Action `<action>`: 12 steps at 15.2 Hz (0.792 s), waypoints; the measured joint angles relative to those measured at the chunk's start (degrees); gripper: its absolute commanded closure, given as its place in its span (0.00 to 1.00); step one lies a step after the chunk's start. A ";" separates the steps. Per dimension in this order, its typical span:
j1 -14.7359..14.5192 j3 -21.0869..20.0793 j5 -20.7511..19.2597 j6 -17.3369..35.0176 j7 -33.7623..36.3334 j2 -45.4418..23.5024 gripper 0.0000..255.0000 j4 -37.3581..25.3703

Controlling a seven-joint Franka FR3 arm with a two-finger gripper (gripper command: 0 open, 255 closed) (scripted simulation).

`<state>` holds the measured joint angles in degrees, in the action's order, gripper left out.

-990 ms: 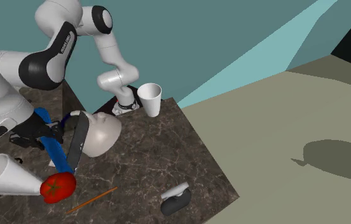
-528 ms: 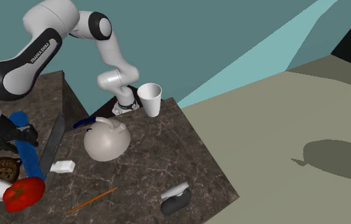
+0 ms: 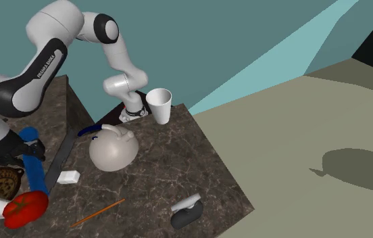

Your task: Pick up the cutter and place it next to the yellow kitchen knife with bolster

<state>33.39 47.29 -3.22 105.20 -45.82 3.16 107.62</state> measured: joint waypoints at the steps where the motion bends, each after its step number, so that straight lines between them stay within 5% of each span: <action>1: 0.01 0.03 0.08 0.86 -0.01 -0.12 1.00 0.79; 12: 0.22 0.44 1.52 10.59 -1.08 -1.67 1.00 7.33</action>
<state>33.62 47.73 -1.69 115.78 -46.89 1.50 114.95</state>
